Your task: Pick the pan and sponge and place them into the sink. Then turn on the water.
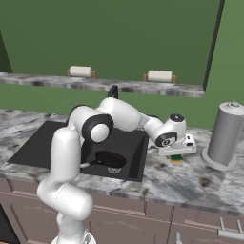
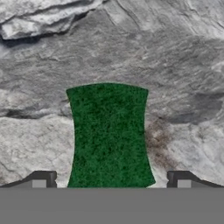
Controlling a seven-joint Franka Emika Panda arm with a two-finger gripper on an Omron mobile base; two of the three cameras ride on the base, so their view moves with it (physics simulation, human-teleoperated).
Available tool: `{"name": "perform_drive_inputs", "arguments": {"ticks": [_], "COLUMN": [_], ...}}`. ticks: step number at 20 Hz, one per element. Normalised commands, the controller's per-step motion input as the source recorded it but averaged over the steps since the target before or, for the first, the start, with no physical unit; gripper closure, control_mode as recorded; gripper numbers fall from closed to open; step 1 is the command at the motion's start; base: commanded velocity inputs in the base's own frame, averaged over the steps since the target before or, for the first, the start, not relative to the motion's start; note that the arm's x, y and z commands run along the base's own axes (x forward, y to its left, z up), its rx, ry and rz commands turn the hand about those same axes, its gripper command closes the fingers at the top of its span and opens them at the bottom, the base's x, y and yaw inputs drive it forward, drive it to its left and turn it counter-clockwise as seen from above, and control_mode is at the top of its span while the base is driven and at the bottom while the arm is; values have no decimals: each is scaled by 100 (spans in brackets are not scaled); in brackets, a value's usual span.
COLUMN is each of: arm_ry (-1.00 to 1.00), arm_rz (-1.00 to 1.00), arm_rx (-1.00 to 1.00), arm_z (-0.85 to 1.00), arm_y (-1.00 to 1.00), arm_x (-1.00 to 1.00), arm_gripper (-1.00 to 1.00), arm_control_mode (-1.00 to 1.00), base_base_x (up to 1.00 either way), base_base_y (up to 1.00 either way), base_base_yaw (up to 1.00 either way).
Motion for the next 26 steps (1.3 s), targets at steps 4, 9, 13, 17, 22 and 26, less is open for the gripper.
{"name": "perform_drive_inputs", "arguments": {"ticks": [4,9,13,17,22,26], "arm_ry": [0,0,1,2,1,1], "arm_rz": [0,0,0,0,0,0], "arm_rx": [1,0,0,0,0,0], "arm_z": [-13,-11,-12,-19,-16,-6], "arm_y": [0,0,0,0,0,0], "arm_x": [0,0,7,18,21,14], "arm_gripper": [-100,-100,-100,-100,-100,100], "arm_control_mode": [-100,-100,-100,-100,-100,-100], "base_base_x": [0,0,0,0,0,0], "base_base_y": [0,0,0,0,0,0], "base_base_yaw": [0,0,0,0,0,0]}}
